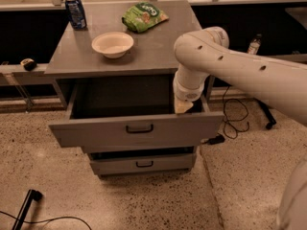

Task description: Open top drawer

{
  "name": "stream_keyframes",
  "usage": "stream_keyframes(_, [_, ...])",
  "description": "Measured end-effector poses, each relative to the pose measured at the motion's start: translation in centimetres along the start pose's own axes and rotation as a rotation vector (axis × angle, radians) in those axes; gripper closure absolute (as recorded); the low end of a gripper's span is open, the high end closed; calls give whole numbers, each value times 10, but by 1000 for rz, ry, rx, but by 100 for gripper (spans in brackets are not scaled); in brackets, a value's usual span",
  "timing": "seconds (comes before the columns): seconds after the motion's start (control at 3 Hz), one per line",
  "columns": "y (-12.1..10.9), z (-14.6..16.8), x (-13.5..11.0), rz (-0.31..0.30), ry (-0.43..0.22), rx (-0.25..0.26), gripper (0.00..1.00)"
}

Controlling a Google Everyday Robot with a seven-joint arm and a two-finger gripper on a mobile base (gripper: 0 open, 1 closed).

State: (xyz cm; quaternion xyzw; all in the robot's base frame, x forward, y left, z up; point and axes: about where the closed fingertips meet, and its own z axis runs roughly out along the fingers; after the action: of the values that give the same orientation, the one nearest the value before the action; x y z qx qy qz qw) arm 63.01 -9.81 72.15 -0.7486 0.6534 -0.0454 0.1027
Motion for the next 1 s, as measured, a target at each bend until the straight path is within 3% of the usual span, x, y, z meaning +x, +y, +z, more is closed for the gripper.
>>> stream_keyframes(0.33, [-10, -3, -1, 19, -9, 7, 89])
stream_keyframes(0.67, [-10, -3, -1, 18, -9, 8, 66])
stream_keyframes(1.0, [-17, 3, 0, 7, 0, -2, 70])
